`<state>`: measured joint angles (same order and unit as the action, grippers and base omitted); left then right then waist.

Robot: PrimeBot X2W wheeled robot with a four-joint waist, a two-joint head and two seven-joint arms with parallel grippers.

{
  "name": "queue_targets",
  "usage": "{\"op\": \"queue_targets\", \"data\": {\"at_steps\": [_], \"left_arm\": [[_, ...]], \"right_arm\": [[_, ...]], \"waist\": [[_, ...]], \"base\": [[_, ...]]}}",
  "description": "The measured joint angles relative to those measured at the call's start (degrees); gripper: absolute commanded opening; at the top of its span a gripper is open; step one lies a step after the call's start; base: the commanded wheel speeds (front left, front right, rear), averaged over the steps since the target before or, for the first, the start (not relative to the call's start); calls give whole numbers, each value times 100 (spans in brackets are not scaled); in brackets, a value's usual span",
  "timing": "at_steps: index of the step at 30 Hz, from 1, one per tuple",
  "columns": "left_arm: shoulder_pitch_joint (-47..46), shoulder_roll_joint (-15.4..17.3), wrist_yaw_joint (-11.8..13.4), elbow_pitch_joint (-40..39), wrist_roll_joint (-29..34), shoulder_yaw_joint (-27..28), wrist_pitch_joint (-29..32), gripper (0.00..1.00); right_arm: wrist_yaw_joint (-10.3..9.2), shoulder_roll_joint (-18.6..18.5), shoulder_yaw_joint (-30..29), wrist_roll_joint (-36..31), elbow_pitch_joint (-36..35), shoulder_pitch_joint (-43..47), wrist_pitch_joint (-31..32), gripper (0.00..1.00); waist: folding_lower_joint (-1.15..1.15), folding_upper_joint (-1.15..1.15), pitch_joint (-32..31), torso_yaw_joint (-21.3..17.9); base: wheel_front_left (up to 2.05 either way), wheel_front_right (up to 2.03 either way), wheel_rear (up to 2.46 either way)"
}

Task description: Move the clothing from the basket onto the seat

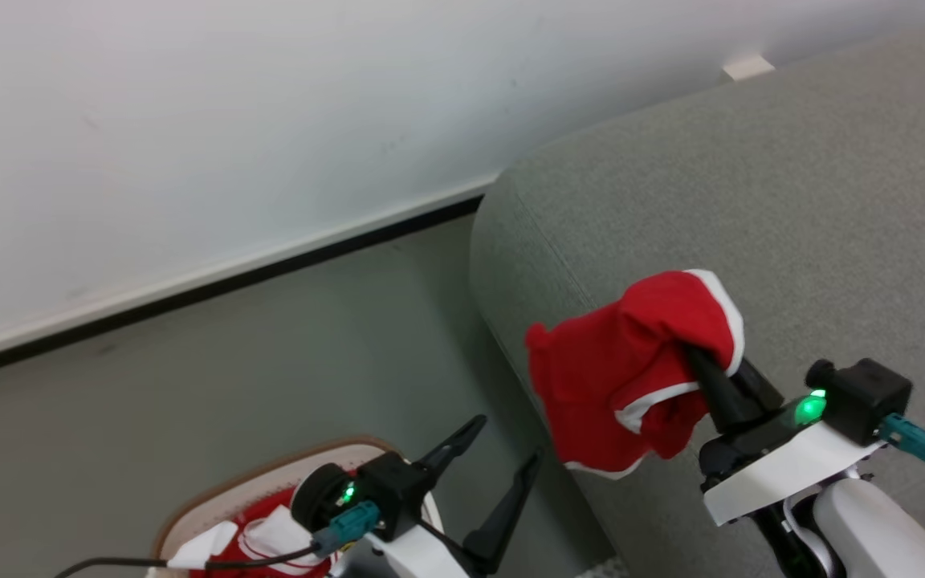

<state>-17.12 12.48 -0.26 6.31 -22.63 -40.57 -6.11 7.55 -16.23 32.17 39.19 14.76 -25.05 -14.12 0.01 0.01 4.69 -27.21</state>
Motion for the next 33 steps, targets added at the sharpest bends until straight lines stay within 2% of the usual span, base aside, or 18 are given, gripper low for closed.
{"op": "queue_targets", "data": {"at_steps": [8, 16, 20, 27, 30, 32, 33], "left_arm": [[-374, -64, -183, -10, 152, -237, 53, 100], [-899, 1, -397, -166, 349, -380, 153, 100], [-1117, 80, -463, -274, 370, -405, 201, 100], [-1434, 135, -565, -415, 397, -510, 200, 100], [-1480, 113, -576, -438, 353, -491, 147, 100], [-1477, 93, -541, -425, 322, -449, 94, 100], [-1476, 89, -520, -413, 307, -425, 75, 100]], "right_arm": [[0, -33, -1011, -175, -303, 24, 91, 0], [0, -110, -2381, -188, -86, -898, 416, 0], [0, -324, -2963, -598, 421, -1785, 634, 0], [1, -508, -4110, -1614, 1707, -3039, 734, 0], [0, -486, -4586, -2261, 2269, -3306, 506, 0], [0, -332, -4947, -2614, 2672, -3375, 353, 2], [0, -243, -5154, -2771, 2862, -3385, 280, 7]], "waist": [[0, 0, 638, -108], [0, 0, 1400, 203], [1, 0, 1824, 413], [1, 0, 2537, 806], [1, 0, 2763, 995], [1, 0, 2864, 1115], [1, -1, 2908, 1167]], "base": [[0, 0, 0], [0, 0, 0], [0, 0, 0], [0, 0, 0], [0, 0, 0], [0, 0, 0], [0, 0, 0]]}}
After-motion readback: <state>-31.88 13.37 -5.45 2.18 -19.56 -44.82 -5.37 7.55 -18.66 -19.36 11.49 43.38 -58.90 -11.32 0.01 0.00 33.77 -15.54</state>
